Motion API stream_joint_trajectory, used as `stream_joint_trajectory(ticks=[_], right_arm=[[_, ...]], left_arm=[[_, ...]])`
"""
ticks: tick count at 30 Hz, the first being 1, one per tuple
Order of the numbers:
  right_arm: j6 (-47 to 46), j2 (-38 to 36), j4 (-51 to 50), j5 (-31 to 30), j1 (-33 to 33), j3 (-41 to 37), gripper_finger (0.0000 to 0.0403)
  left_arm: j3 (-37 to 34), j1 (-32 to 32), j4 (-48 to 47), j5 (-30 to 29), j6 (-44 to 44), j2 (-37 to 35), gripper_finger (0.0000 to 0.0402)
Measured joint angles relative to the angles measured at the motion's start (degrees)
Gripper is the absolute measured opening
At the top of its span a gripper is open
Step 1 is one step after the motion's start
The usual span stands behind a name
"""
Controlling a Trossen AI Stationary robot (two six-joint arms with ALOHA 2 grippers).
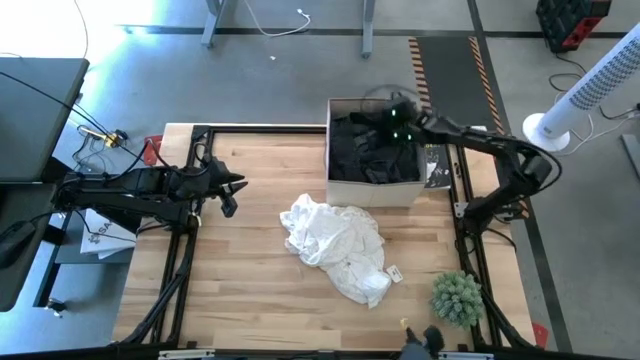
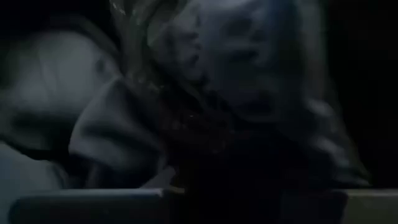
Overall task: Sort clothes
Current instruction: Put the black shorts into the laundry organizer, then put the white sock into the laundry organizer
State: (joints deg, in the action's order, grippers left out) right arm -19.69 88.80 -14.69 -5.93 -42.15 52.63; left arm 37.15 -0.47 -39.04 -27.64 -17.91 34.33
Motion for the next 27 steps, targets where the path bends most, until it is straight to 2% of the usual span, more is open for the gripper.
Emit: stream_joint_trajectory(ticks=[4, 8, 12, 14, 16, 18, 21, 27], right_arm=[[-2.37, 0.29, 8.26, 0.27, 0.22, -6.46, 0.0089], [-2.31, -1.18, 5.71, 0.52, 1.52, -3.29, 0.0089], [-6.87, -3.72, -8.78, 2.06, 2.6, 7.47, 0.0089], [-6.19, -4.14, -20.05, 2.42, 3.48, 14.89, 0.0089], [-3.82, -4.09, -30.34, -0.13, 5.74, 21.3, 0.0089], [-1.66, -4.1, -36.27, -4.28, 9.78, 26.68, 0.0089], [1.37, -4.2, -39.77, -11.01, 18.02, 31.42, 0.0089], [5.84, -4.2, -33.99, -21.27, 37.83, 30.14, 0.0089]], left_arm=[[0.0, 0.0, 0.04, 0.0, 0.02, 0.0, 0.0093], [0.02, 0.0, 0.34, -0.13, 0.04, 0.0, 0.0093], [0.02, 0.0, 0.34, 0.04, -0.18, -0.01, 0.0093], [0.02, 0.0, 0.34, 0.31, -0.86, 0.0, 0.0093], [0.02, 0.0, 0.34, 0.35, -1.09, 0.0, 0.0093], [0.02, 0.0, 0.34, 0.39, -1.49, 0.0, 0.0093], [0.02, 0.0, 0.34, 0.39, -1.51, -0.02, 0.0093], [0.02, 0.0, 0.34, 0.52, -1.53, -0.01, 0.0093]])
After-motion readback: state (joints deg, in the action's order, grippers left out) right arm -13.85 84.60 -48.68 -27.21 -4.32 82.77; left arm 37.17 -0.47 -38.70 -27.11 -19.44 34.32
